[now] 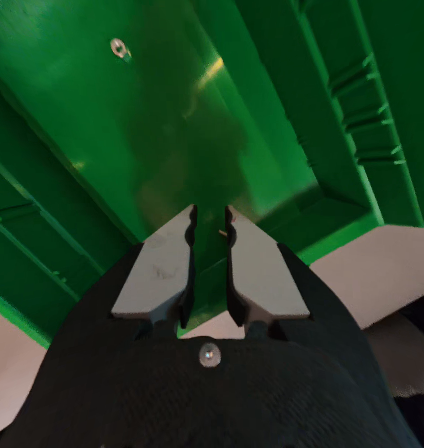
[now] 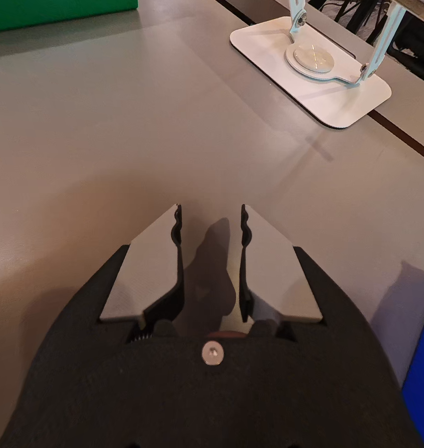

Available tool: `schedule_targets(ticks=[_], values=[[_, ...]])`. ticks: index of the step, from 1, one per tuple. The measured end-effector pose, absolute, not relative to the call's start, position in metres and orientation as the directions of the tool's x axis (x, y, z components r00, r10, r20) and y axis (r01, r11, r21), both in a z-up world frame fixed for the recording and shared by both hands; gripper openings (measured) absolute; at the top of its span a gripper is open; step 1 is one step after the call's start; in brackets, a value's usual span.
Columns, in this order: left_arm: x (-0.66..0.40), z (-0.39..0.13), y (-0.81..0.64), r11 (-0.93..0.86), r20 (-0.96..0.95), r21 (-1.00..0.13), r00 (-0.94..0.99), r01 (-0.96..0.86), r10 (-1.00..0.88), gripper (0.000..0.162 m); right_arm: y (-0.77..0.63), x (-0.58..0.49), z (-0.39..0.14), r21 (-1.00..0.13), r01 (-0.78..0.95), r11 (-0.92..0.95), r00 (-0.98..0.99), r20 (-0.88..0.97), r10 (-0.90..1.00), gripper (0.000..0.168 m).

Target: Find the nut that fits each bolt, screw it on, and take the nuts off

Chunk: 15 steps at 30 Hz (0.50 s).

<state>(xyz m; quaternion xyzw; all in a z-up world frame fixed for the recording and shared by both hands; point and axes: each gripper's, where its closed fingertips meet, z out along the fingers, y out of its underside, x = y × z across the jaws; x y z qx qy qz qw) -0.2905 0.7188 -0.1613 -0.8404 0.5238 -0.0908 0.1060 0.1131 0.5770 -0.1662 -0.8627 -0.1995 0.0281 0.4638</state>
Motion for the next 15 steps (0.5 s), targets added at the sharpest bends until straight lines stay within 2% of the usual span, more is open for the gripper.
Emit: schedule_targets(ticks=[2, 3, 9, 11, 15], values=[[-0.298, -0.167, 0.714, -0.453, 0.036, -0.210, 0.456, -0.867, -0.889, 0.010, 0.576, 0.112, -0.167, -0.810, 0.321, -0.491, 0.917, 0.136, 0.375, 0.046], [-0.301, -0.170, 0.713, -0.460, 0.031, -0.188, 0.462, -0.868, -0.886, 0.010, 0.576, 0.112, -0.167, -0.809, 0.319, -0.493, 0.917, 0.133, 0.375, 0.046], [-0.304, -0.173, 0.699, -0.569, 0.142, -0.155, 0.552, -0.808, -0.822, 0.010, 0.573, 0.111, -0.166, -0.814, 0.305, -0.494, 0.918, 0.112, 0.381, 0.046], [-0.307, -0.173, 0.698, -0.605, 0.157, -0.152, 0.586, -0.781, -0.795, 0.000, 0.571, 0.109, -0.166, -0.814, 0.304, -0.495, 0.916, 0.107, 0.387, 0.046], [-0.309, -0.176, 0.694, -0.667, 0.170, -0.123, 0.647, -0.735, -0.743, 0.005, 0.568, 0.105, -0.166, -0.812, 0.316, -0.491, 0.910, 0.111, 0.400, 0.046]])
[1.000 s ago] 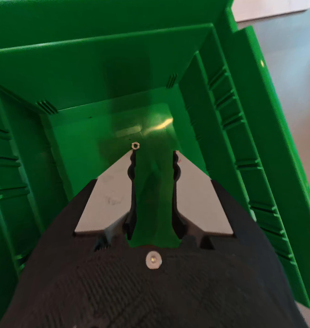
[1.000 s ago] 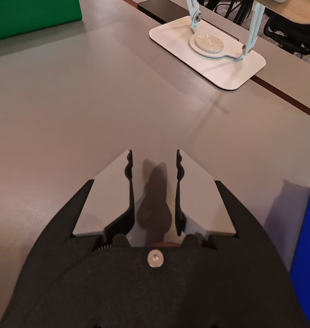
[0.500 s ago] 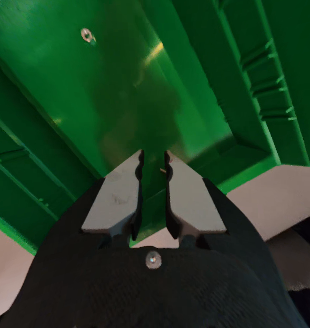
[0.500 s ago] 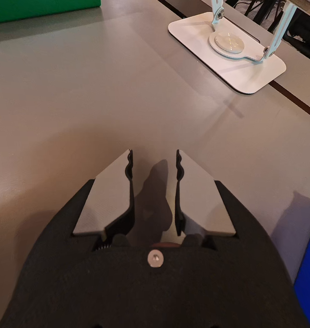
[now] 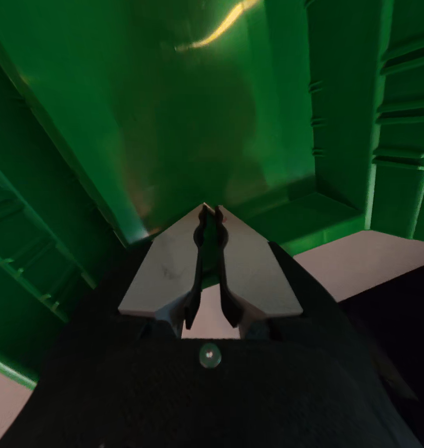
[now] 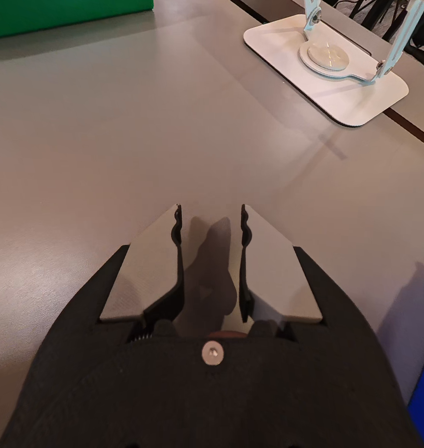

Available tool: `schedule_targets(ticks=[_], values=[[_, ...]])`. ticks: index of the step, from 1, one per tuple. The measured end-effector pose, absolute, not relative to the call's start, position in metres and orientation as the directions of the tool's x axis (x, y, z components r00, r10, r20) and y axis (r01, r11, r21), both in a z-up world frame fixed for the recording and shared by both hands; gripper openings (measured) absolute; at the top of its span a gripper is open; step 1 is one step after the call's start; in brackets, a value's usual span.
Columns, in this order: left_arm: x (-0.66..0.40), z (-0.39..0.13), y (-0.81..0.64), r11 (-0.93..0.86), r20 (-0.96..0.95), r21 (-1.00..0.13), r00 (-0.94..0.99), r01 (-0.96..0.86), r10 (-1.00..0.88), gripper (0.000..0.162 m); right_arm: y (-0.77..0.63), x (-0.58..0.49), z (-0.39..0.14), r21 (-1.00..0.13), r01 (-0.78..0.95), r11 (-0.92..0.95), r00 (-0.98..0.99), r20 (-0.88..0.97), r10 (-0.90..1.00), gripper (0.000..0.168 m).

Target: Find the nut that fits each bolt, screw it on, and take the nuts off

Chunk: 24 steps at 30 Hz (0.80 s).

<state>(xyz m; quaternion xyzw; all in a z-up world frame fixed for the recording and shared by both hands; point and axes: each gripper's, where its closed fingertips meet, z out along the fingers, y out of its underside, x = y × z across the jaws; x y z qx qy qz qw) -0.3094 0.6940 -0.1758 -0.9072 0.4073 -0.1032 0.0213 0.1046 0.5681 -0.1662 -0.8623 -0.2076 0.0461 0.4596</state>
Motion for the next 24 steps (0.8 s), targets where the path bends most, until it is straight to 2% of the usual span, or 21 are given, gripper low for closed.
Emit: schedule_targets(ticks=[5, 14, 18, 24], values=[[-0.309, -0.178, 0.689, -0.684, 0.150, -0.056, 0.671, -0.727, -0.726, 0.012, 0.564, 0.102, -0.165, -0.807, 0.341, -0.482, 0.900, 0.133, 0.415, 0.046], [-0.317, -0.186, 0.692, -0.713, 0.060, 0.075, 0.717, -0.697, -0.694, 0.007, 0.557, 0.095, -0.149, -0.817, 0.396, -0.419, 0.880, 0.206, 0.428, 0.045], [-0.317, -0.185, 0.694, -0.728, 0.095, 0.062, 0.730, -0.683, -0.677, 0.004, 0.554, 0.090, -0.141, -0.818, 0.429, -0.384, 0.866, 0.252, 0.431, 0.044], [-0.288, -0.184, 0.699, -0.755, 0.289, -0.070, 0.711, -0.652, -0.641, 0.004, 0.552, 0.086, -0.138, -0.802, 0.480, -0.356, 0.846, 0.315, 0.430, 0.043]])
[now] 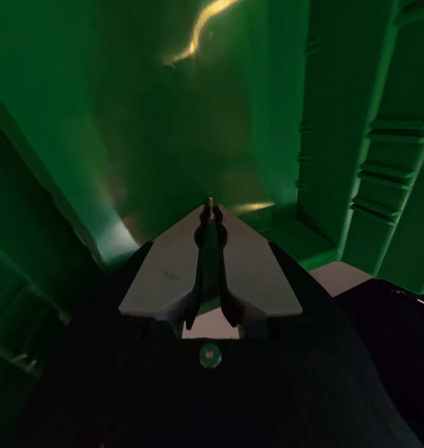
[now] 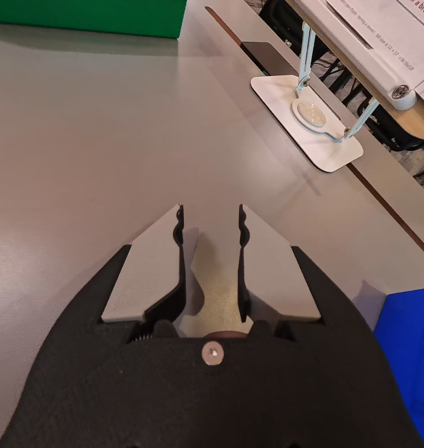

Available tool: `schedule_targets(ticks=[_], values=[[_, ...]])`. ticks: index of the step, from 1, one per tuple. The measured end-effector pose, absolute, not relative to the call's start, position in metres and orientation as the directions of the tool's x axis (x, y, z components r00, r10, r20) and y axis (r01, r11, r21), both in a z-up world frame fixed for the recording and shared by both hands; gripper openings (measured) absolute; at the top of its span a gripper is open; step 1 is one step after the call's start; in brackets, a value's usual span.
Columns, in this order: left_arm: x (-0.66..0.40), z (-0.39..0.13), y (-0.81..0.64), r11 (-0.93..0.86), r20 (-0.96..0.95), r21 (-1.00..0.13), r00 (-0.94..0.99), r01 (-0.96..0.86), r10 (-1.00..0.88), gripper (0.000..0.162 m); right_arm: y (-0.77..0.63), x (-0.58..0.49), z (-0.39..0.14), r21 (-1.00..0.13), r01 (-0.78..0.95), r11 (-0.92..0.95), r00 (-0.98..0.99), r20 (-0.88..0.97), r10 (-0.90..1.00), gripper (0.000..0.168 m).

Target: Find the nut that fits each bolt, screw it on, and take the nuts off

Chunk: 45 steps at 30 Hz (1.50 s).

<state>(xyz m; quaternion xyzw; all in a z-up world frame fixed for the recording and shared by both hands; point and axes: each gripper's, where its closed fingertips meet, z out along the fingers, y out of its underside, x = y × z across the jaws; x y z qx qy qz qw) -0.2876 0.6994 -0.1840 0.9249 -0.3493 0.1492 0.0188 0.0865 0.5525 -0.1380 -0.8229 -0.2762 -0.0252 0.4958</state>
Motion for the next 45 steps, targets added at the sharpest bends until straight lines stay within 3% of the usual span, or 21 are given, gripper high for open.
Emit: schedule_targets(ticks=[8, 12, 16, 19, 24, 30, 31, 39, 45], values=[[-0.286, -0.168, 0.717, -0.711, 0.203, -0.262, 0.682, -0.653, -0.702, 0.004, 0.555, 0.094, -0.140, -0.803, 0.468, -0.369, 0.857, 0.310, 0.412, 0.042], [-0.274, -0.114, 0.728, -0.637, 0.108, -0.431, 0.664, -0.639, -0.740, 0.004, 0.557, 0.100, -0.143, -0.801, 0.461, -0.382, 0.865, 0.308, 0.397, 0.042], [-0.213, -0.045, 0.693, -0.446, 0.042, -0.578, 0.521, -0.683, -0.852, 0.003, 0.560, 0.105, -0.145, -0.800, 0.450, -0.396, 0.873, 0.301, 0.385, 0.041], [-0.151, -0.040, 0.643, -0.269, -0.015, -0.566, 0.336, -0.779, -0.942, 0.003, 0.561, 0.109, -0.149, -0.795, 0.446, -0.412, 0.877, 0.297, 0.377, 0.041], [-0.061, -0.122, 0.574, -0.072, 0.031, -0.430, 0.064, -0.900, -0.997, 0.003, 0.562, 0.113, -0.153, -0.796, 0.426, -0.430, 0.887, 0.276, 0.369, 0.041], [-0.017, -0.187, 0.546, -0.053, 0.137, -0.346, 0.005, -0.937, -0.991, 0.005, 0.561, 0.114, -0.152, -0.797, 0.423, -0.431, 0.889, 0.272, 0.369, 0.041], [-0.009, -0.184, 0.544, -0.057, 0.139, -0.386, 0.003, -0.921, -0.990, 0.004, 0.561, 0.113, -0.151, -0.798, 0.425, -0.427, 0.888, 0.274, 0.371, 0.041], [-0.017, -0.167, 0.543, -0.065, 0.140, -0.394, 0.009, -0.917, -0.990, 0.018, 0.559, 0.108, -0.146, -0.793, 0.458, -0.401, 0.871, 0.310, 0.382, 0.042], [-0.065, -0.079, 0.602, -0.102, -0.013, -0.532, 0.128, -0.841, -0.992, 0.016, 0.559, 0.109, -0.142, -0.799, 0.454, -0.395, 0.874, 0.312, 0.373, 0.041]])
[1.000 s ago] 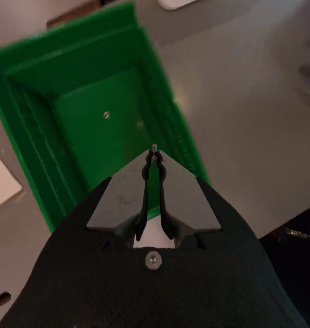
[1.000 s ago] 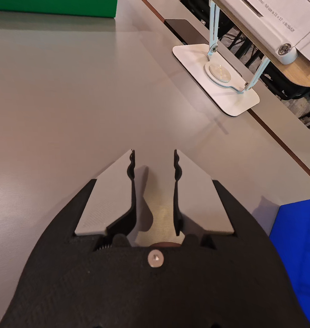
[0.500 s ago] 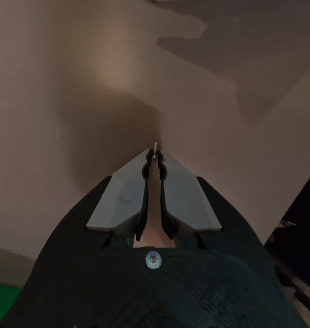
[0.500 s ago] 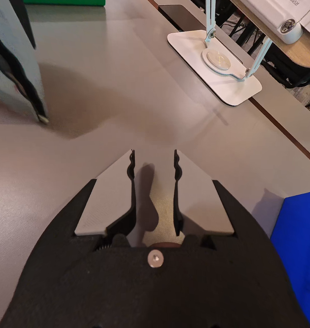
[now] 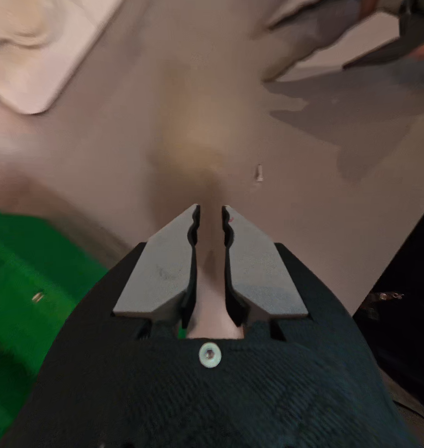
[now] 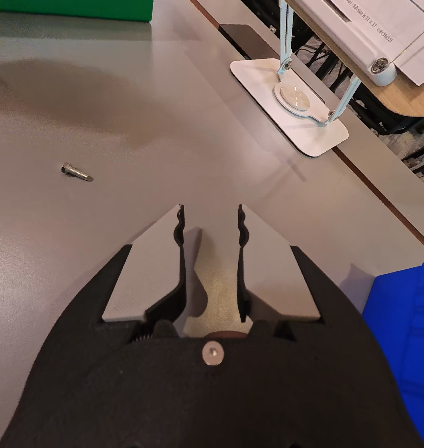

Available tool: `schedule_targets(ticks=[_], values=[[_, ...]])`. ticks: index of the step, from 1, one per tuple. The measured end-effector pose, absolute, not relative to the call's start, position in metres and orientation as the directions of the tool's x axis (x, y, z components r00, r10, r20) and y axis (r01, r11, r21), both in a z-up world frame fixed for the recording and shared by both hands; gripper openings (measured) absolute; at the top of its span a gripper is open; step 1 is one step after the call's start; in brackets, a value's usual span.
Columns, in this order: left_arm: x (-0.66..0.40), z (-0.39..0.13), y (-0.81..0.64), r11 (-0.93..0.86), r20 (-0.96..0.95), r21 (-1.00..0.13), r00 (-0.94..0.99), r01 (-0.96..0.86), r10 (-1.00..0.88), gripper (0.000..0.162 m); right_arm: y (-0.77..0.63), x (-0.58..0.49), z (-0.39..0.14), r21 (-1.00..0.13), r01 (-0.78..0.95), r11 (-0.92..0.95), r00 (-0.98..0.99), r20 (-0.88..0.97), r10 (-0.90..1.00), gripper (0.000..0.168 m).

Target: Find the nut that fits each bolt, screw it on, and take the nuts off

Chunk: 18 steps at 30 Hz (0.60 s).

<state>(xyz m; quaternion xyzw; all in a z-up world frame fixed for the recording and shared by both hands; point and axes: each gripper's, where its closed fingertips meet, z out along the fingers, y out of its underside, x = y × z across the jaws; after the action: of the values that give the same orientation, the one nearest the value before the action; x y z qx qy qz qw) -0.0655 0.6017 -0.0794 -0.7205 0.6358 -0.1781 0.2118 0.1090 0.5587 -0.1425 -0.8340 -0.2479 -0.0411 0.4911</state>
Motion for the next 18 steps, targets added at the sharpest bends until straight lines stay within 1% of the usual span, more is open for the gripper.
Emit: schedule_targets(ticks=[3, 5, 7, 10, 12, 15, 18], values=[[-0.119, -0.047, 0.656, -0.235, -0.030, -0.547, 0.299, -0.804, -0.954, 0.028, 0.559, 0.109, -0.144, -0.800, 0.448, -0.399, 0.877, 0.305, 0.372, 0.042], [-0.157, -0.046, 0.704, -0.329, -0.073, -0.550, 0.437, -0.768, -0.897, 0.028, 0.560, 0.110, -0.147, -0.796, 0.448, -0.408, 0.878, 0.304, 0.371, 0.042], [-0.188, -0.061, 0.745, -0.428, -0.052, -0.549, 0.540, -0.718, -0.840, 0.026, 0.561, 0.111, -0.151, -0.793, 0.443, -0.418, 0.880, 0.297, 0.370, 0.042], [-0.209, -0.095, 0.790, -0.531, 0.027, -0.562, 0.628, -0.634, -0.778, 0.023, 0.564, 0.114, -0.158, -0.792, 0.422, -0.441, 0.891, 0.272, 0.364, 0.041], [-0.217, -0.120, 0.808, -0.573, 0.057, -0.532, 0.649, -0.624, -0.759, 0.020, 0.565, 0.116, -0.163, -0.791, 0.405, -0.460, 0.899, 0.252, 0.359, 0.042], [-0.220, -0.152, 0.824, -0.629, 0.105, -0.471, 0.669, -0.618, -0.736, 0.020, 0.565, 0.119, -0.168, -0.786, 0.390, -0.479, 0.906, 0.234, 0.354, 0.042], [-0.214, -0.171, 0.826, -0.681, 0.192, -0.423, 0.675, -0.598, -0.713, 0.024, 0.566, 0.121, -0.166, -0.794, 0.379, -0.475, 0.911, 0.231, 0.341, 0.041]])
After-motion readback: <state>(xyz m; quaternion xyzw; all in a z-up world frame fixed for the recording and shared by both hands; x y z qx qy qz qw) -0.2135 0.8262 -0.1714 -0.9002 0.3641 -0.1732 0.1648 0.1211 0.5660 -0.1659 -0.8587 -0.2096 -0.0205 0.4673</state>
